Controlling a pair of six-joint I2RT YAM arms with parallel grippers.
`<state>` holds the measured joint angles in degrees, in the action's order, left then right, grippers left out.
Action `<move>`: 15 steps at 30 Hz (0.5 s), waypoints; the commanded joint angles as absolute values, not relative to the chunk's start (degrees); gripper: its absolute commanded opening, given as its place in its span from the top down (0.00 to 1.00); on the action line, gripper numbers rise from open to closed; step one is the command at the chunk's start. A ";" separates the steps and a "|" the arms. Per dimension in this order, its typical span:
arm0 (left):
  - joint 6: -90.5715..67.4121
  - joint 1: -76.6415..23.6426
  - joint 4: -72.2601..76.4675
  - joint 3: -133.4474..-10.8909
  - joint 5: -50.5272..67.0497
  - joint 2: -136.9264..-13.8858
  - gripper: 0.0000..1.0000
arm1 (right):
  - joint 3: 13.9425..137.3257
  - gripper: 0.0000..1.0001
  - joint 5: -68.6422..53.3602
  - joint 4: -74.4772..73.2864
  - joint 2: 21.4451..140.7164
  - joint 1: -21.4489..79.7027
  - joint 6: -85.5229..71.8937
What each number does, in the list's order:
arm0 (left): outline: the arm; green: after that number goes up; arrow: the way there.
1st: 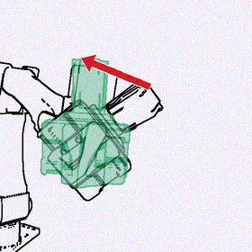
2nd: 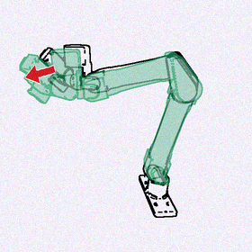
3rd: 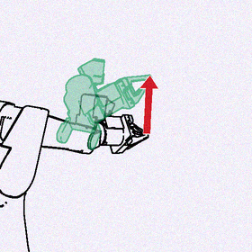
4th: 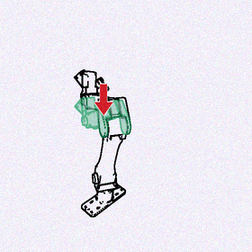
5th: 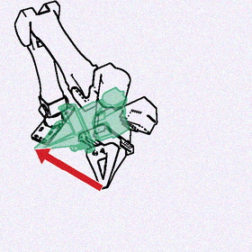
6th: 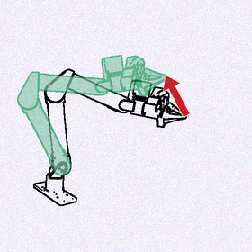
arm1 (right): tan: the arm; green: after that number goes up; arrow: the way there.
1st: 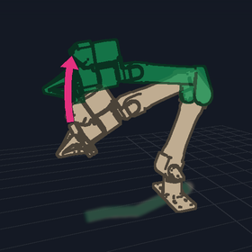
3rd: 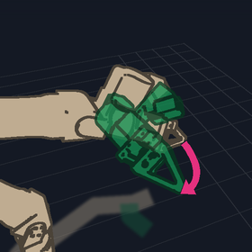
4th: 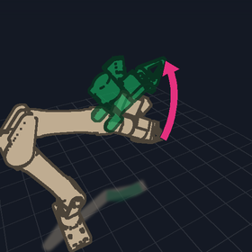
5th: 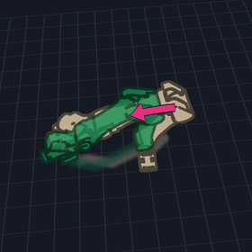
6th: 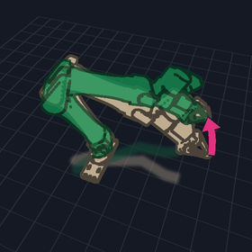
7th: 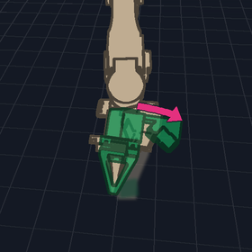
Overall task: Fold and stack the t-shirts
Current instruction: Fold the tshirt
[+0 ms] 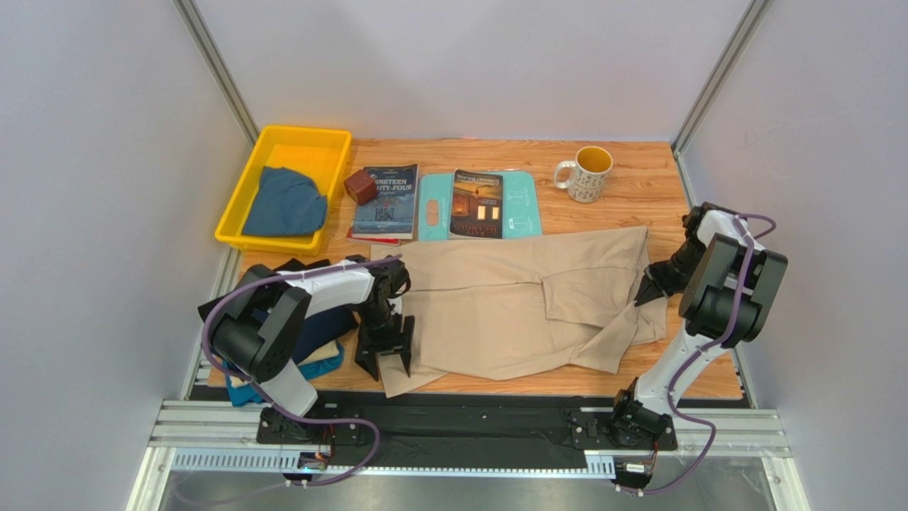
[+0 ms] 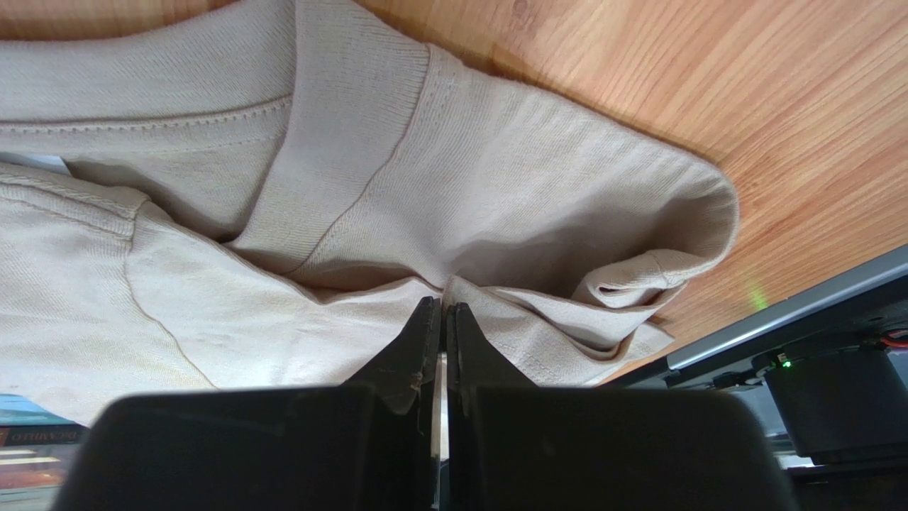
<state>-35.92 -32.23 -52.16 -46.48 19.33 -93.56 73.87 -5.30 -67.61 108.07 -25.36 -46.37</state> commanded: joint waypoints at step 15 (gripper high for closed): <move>-40.08 -33.22 -51.15 -43.24 14.94 -89.12 0.30 | 74.44 1.00 -5.80 -66.80 109.25 -23.82 -44.39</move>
